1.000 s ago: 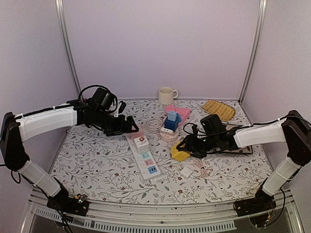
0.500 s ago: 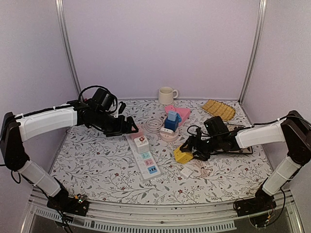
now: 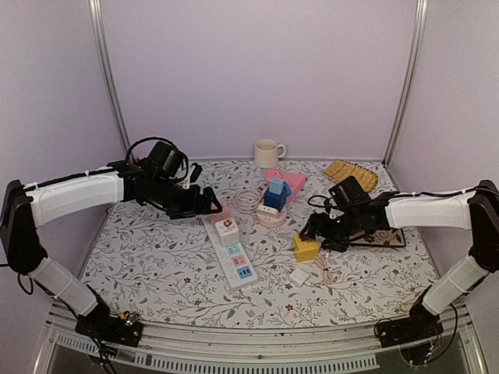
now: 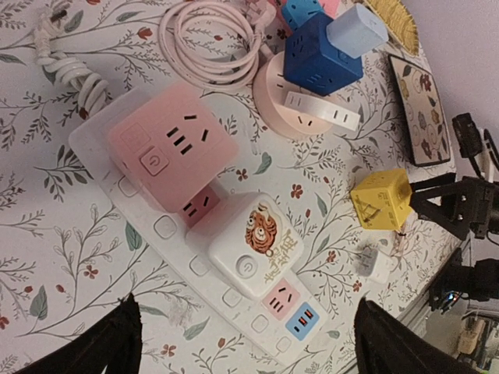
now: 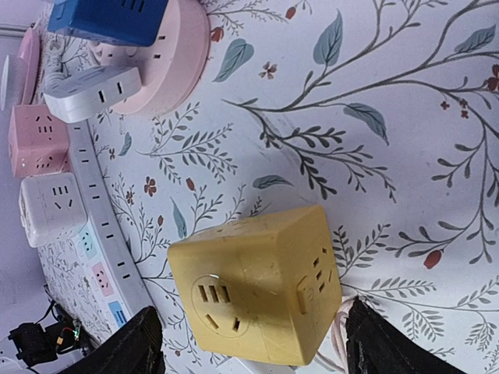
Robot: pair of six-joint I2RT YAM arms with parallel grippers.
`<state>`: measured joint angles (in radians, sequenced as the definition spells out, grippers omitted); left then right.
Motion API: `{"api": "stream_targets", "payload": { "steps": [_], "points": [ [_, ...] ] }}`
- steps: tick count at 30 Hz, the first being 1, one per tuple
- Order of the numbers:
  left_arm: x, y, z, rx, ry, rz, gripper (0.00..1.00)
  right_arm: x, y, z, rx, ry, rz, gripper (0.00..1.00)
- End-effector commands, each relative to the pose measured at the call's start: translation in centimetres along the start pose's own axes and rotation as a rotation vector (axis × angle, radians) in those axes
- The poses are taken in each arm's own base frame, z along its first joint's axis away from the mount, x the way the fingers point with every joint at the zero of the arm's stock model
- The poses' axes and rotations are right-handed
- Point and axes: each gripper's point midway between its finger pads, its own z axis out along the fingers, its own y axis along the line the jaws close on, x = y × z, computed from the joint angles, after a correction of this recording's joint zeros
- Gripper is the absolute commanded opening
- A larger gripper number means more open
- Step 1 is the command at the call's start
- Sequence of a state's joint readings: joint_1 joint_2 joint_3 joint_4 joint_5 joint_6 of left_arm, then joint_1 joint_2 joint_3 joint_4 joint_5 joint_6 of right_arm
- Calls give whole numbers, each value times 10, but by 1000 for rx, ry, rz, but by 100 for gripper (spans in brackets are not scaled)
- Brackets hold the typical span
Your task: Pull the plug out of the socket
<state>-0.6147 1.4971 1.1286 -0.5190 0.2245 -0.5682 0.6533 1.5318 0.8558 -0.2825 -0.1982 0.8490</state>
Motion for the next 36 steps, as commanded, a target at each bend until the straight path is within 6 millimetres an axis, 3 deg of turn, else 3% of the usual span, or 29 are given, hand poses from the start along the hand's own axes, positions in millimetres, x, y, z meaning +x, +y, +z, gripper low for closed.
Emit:
{"api": "stream_targets", "payload": {
  "steps": [1,4,10,16,21,26,31,36],
  "points": [
    [-4,0,1,8,-4,14,95,-13,-10,-20,112,-36,-49,83],
    [-5,1,1,6,-5,10,95,-23,7,-30,122,-63,-99,83],
    [-5,11,2,13,-6,-39,95,-29,70,-32,147,-101,-273,83],
    [-1,28,2,22,-4,-110,95,-13,146,-9,133,-107,-430,83],
    [2,41,0,27,-16,-165,95,3,186,27,166,-83,-526,83],
    [6,50,-1,20,-22,-195,95,12,208,58,206,-83,-589,83],
    [6,55,-3,7,-36,-205,95,15,207,84,226,-67,-613,83],
    [6,59,-3,-1,-43,-213,95,20,208,98,216,-55,-630,83]
  ]
}}
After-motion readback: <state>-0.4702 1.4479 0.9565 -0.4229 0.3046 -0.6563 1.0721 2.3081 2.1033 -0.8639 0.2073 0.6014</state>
